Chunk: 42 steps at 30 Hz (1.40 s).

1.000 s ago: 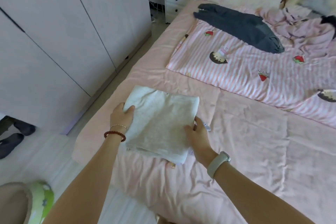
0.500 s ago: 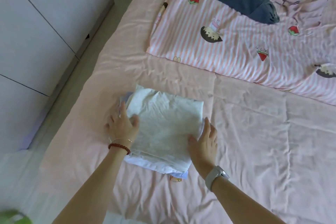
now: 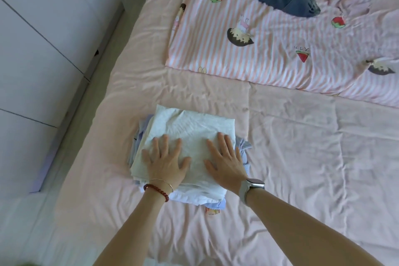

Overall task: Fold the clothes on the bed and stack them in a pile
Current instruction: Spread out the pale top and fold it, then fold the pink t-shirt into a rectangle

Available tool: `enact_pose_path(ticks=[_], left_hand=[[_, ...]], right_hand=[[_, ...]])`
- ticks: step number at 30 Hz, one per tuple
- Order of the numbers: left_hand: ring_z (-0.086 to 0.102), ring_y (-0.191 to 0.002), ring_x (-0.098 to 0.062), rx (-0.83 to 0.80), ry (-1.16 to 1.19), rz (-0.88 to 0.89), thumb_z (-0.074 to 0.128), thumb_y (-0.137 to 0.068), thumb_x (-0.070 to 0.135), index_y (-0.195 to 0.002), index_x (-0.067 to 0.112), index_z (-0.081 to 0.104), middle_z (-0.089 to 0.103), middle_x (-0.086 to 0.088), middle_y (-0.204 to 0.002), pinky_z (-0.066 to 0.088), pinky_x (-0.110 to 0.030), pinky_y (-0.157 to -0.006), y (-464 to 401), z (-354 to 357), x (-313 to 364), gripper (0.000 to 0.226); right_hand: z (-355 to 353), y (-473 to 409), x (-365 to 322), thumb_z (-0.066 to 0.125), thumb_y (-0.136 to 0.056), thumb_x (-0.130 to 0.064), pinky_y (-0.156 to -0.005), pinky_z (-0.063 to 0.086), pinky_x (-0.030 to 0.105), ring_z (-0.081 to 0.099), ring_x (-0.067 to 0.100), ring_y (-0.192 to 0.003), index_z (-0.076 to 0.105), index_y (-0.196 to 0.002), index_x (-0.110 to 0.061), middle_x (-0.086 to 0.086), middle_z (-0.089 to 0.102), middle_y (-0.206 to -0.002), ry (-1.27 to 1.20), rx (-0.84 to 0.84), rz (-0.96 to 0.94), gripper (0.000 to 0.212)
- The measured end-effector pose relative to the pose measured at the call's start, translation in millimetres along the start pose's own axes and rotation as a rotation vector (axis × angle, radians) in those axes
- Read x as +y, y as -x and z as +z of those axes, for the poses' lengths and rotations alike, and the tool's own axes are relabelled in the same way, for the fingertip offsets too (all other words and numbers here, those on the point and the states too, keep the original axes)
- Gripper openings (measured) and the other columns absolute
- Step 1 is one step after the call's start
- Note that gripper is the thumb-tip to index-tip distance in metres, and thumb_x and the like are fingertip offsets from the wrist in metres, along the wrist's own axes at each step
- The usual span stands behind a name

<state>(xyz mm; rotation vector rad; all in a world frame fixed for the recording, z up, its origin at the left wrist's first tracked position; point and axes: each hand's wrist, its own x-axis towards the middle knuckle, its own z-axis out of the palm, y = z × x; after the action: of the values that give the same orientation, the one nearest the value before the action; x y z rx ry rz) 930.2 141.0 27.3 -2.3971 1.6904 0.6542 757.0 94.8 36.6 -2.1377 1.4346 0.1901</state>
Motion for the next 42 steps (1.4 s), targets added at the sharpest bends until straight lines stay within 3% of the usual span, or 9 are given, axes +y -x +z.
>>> enact_pose_path(ticks=[3, 6, 10, 13, 23, 28, 36, 40, 42], left_hand=[[-0.002, -0.144, -0.026, 0.067, 0.076, -0.012, 0.039, -0.093, 0.042, -0.146, 0.030, 0.020, 0.007, -0.001, -0.157, 0.002, -0.057, -0.112, 16.9, -25.9, 22.5, 0.057], [0.013, -0.143, -0.019, 0.164, 0.178, 0.049, 0.043, -0.094, 0.031, -0.142, 0.022, 0.034, 0.025, 0.000, -0.153, 0.007, -0.047, -0.113, 43.2, -42.8, 65.6, 0.049], [0.036, -0.131, -0.012, 0.167, 0.171, 0.220, 0.041, -0.094, 0.030, -0.134, 0.022, 0.044, 0.042, 0.005, -0.140, 0.023, -0.033, -0.109, 85.3, -40.1, 143.6, 0.041], [0.044, -0.124, -0.014, 0.104, 0.203, 0.336, 0.045, -0.092, 0.027, -0.128, 0.017, 0.049, 0.052, 0.002, -0.131, 0.031, -0.027, -0.102, 119.7, -23.0, 205.7, 0.037], [0.034, -0.132, -0.012, -0.114, 0.093, 0.654, 0.039, -0.096, 0.029, -0.139, 0.023, 0.036, 0.037, 0.006, -0.144, 0.027, -0.026, -0.108, 305.6, 92.8, 481.7, 0.044], [0.040, -0.127, -0.015, -0.205, 0.032, 0.849, 0.041, -0.094, 0.028, -0.136, 0.022, 0.041, 0.042, 0.004, -0.140, 0.031, -0.025, -0.104, 384.9, 142.7, 614.9, 0.043], [0.040, -0.127, -0.016, -0.215, -0.027, 1.041, 0.042, -0.094, 0.029, -0.134, 0.022, 0.043, 0.044, 0.003, -0.138, 0.032, -0.027, -0.102, 432.0, 194.8, 789.7, 0.041], [0.040, -0.126, -0.015, -0.194, -0.021, 1.044, 0.041, -0.095, 0.031, -0.134, 0.024, 0.042, 0.044, 0.005, -0.138, 0.031, -0.027, -0.101, 426.5, 216.2, 875.3, 0.040], [0.040, -0.126, -0.015, -0.172, -0.017, 1.022, 0.041, -0.095, 0.032, -0.134, 0.024, 0.042, 0.045, 0.004, -0.137, 0.032, -0.027, -0.100, 412.9, 223.3, 923.0, 0.040]], right_hand=[[-30.8, 26.0, 6.4, 0.041, -0.096, -0.030, -0.116, 0.009, 0.036, 0.008, 0.017, -0.144, 0.029, -0.144, -0.022, 0.001, 0.018, -0.155, -0.175, 0.174, 0.019, 0.050], [-53.3, 72.4, 34.9, 0.048, -0.093, -0.015, -0.108, 0.024, 0.029, 0.035, 0.020, -0.134, 0.048, -0.133, -0.015, 0.004, 0.047, -0.138, -0.281, 0.312, 0.111, 0.040], [-67.6, 149.5, 99.5, 0.049, -0.091, -0.008, -0.097, 0.036, 0.028, 0.051, 0.022, -0.117, 0.059, -0.121, -0.010, 0.005, 0.061, -0.119, -0.432, 0.403, 0.336, 0.032], [-65.0, 216.4, 153.6, 0.050, -0.091, -0.005, -0.095, 0.035, 0.024, 0.054, 0.025, -0.114, 0.061, -0.118, -0.007, 0.008, 0.063, -0.117, -0.497, 0.438, 0.448, 0.029], [-45.7, 499.4, 378.0, 0.045, -0.094, -0.011, -0.097, 0.036, 0.027, 0.052, 0.021, -0.117, 0.057, -0.121, -0.009, 0.005, 0.060, -0.121, -0.699, 0.625, 0.808, 0.030], [-34.3, 617.3, 468.8, 0.044, -0.094, -0.014, -0.087, 0.032, 0.018, 0.053, 0.018, -0.116, 0.058, -0.121, -0.010, 0.003, 0.061, -0.122, -0.750, 0.720, 1.024, 0.030], [-50.3, 705.5, 595.4, 0.041, -0.096, -0.015, -0.098, 0.034, 0.023, 0.050, 0.017, -0.121, 0.052, -0.127, -0.011, 0.004, 0.056, -0.130, -0.798, 0.766, 1.151, 0.033], [-86.4, 711.0, 688.4, 0.038, -0.097, -0.018, -0.084, 0.034, 0.005, 0.050, 0.012, -0.114, 0.049, -0.130, -0.012, 0.002, 0.054, -0.130, -0.772, 0.771, 1.110, 0.035], [-113.9, 705.8, 741.3, 0.038, -0.097, -0.019, -0.093, 0.035, 0.014, 0.049, 0.013, -0.118, 0.049, -0.130, -0.013, 0.002, 0.053, -0.131, -0.725, 0.756, 1.065, 0.035]])
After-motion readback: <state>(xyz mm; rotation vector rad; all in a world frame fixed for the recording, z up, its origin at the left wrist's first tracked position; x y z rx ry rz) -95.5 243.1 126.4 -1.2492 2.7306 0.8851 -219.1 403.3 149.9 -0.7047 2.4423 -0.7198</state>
